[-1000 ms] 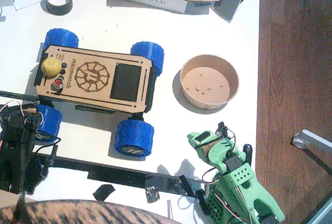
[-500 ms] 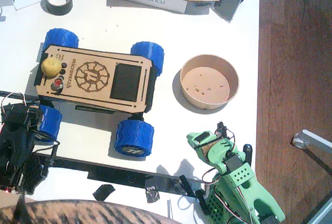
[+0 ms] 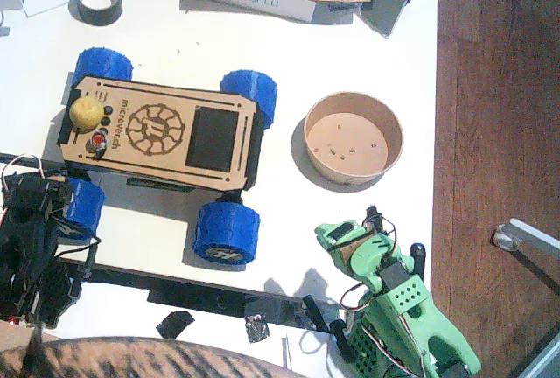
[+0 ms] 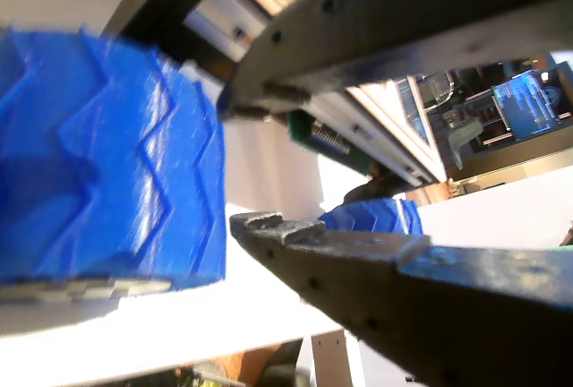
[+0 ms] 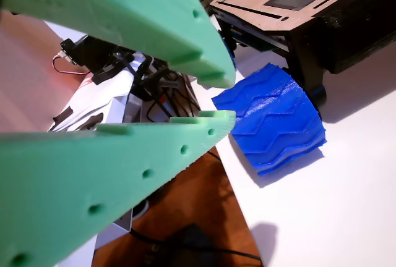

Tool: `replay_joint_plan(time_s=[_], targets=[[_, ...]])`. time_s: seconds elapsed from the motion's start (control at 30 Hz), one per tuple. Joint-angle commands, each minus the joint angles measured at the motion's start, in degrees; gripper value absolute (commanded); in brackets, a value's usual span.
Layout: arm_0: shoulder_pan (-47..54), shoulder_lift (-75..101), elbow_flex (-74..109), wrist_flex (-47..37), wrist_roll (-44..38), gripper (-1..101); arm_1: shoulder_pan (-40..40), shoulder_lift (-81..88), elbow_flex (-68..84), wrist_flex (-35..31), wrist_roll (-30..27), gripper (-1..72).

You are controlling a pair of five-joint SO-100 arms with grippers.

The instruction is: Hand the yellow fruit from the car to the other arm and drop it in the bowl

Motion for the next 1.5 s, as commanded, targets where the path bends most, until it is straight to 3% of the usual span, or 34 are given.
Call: replay_joint_plan(time_s=[0.0,0.2,0.6,0.83,1.2,1.4,1.47], targets=[[0.44,-2.99,-10.46,3.87,-0.18,15,-0.62,0.35,-0.18,-1.14,-0.62,0.0],[0.44,-10.63,-27.51,8.96,-0.09,16,-0.62,0.35,-0.18,-1.14,-0.62,0.0],[0.62,-32.52,-51.06,8.53,-0.35,19,-0.62,0.35,-0.18,-1.14,-0.62,0.0],[0.62,-42.54,-54.32,4.92,-0.35,19,-0.62,0.35,-0.18,-1.14,-0.62,0.0],[0.53,-44.65,-53.88,2.99,0.44,33,-0.70,0.35,-0.18,-1.14,-0.62,0.0],[0.53,-44.56,-54.23,2.11,0.26,54,-0.70,0.35,-0.18,-1.14,-0.70,0.0],[0.53,-44.65,-54.23,2.20,0.26,55,-0.70,0.35,-0.18,-1.14,-0.70,0.0]])
